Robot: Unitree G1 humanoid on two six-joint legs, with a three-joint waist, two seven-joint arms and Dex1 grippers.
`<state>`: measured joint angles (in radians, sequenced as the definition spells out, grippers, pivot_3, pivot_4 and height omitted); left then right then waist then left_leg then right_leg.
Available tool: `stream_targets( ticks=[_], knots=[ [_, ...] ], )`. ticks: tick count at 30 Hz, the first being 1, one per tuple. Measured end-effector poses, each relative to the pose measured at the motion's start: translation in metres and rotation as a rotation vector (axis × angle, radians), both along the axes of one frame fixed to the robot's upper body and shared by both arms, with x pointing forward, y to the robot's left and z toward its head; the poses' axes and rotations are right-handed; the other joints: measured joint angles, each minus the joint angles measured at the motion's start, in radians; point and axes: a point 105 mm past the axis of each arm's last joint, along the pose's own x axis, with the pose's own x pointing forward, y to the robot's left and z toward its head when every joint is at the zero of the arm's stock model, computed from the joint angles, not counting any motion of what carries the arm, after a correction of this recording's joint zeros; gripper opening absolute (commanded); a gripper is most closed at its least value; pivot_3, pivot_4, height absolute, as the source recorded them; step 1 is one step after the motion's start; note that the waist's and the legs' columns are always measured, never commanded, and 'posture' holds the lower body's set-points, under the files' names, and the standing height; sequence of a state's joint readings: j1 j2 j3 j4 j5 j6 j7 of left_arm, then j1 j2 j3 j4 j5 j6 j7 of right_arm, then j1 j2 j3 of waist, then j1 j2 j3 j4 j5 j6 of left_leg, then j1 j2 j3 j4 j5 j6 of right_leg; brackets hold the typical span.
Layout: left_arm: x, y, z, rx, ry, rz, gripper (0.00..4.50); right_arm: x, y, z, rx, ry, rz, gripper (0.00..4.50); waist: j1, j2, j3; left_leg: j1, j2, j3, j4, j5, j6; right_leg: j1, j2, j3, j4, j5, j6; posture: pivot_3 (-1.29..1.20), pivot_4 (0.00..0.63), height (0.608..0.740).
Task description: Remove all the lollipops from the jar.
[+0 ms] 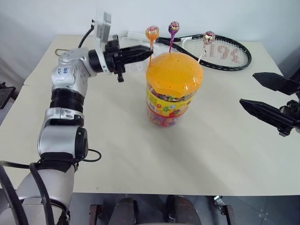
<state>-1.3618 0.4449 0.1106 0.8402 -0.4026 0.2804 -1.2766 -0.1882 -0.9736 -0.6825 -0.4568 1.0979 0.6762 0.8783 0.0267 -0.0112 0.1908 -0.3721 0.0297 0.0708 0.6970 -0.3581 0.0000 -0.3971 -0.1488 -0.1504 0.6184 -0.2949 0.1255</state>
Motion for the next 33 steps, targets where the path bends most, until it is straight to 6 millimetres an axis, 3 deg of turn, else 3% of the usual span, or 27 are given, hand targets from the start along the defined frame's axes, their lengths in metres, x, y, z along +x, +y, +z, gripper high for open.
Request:
stream_targets(
  ticks=[4,8,11,14,17,20,28,33],
  knots=[
    [0.008,0.008,0.022,-0.061,0.015,0.12,0.03,0.002,-0.002,0.001,0.012,0.005,0.016,4.5,-0.001,0.0,0.0,0.0,0.0,0.0,0.0,0.0,0.0,0.0,0.0,0.0,0.0,0.0,0.0,0.0,0.15,0.74],
    [0.024,0.03,0.019,-0.046,0.104,0.304,0.03,0.001,-0.001,0.002,0.0,0.002,0.035,4.5,-0.002,-0.001,0.0,0.0,0.0,0.0,0.0,0.0,0.0,0.0,0.0,0.0,0.001,0.0,0.0,0.0,0.15,0.74],
    [0.03,0.059,0.01,0.023,0.189,0.468,0.03,0.001,0.0,-0.002,-0.015,0.018,0.05,4.5,-0.007,-0.001,0.0,0.001,0.0,0.0,0.0,0.0,0.0,0.0,0.0,0.001,0.001,0.0,0.0,0.0,0.15,0.74],
    [0.032,0.1,-0.024,0.131,0.324,0.663,0.03,0.004,-0.003,-0.012,-0.039,0.054,0.035,4.5,-0.007,-0.001,0.0,0.001,0.0,0.0,0.0,0.0,0.0,0.0,0.0,0.001,0.001,0.0,0.0,0.0,0.15,0.74],
    [0.025,0.141,-0.086,0.271,0.532,0.832,0.03,0.008,-0.008,-0.018,-0.04,0.07,0.018,4.5,-0.005,-0.001,0.0,0.001,0.0,0.001,0.0,0.0,0.0,0.0,0.0,0.002,0.002,0.0,0.0,0.0,0.15,0.74],
    [0.012,0.162,-0.136,0.347,0.728,0.942,0.03,0.009,-0.008,-0.018,-0.048,0.067,0.024,4.5,0.003,-0.003,0.002,0.0,0.0,-0.001,0.002,0.0,0.0,0.0,0.0,0.001,0.002,0.0,0.0,0.0,0.15,0.74],
    [-0.02,0.192,-0.18,0.491,0.975,1.122,0.03,0.013,-0.009,-0.017,-0.049,0.061,0.03,4.5,0.005,-0.005,0.003,0.001,0.0,-0.001,0.002,0.0,0.0,0.0,0.0,0.001,0.002,0.0,0.0,0.0,0.15,0.74],
    [-0.022,0.196,-0.183,0.526,0.995,1.16,0.03,0.014,-0.008,-0.017,-0.052,0.06,0.036,4.5,0.0,-0.004,0.002,0.003,0.0,0.001,0.001,0.0,0.0,0.001,0.0,0.003,0.004,0.0,0.0,0.0,0.15,0.74]
  ],
)
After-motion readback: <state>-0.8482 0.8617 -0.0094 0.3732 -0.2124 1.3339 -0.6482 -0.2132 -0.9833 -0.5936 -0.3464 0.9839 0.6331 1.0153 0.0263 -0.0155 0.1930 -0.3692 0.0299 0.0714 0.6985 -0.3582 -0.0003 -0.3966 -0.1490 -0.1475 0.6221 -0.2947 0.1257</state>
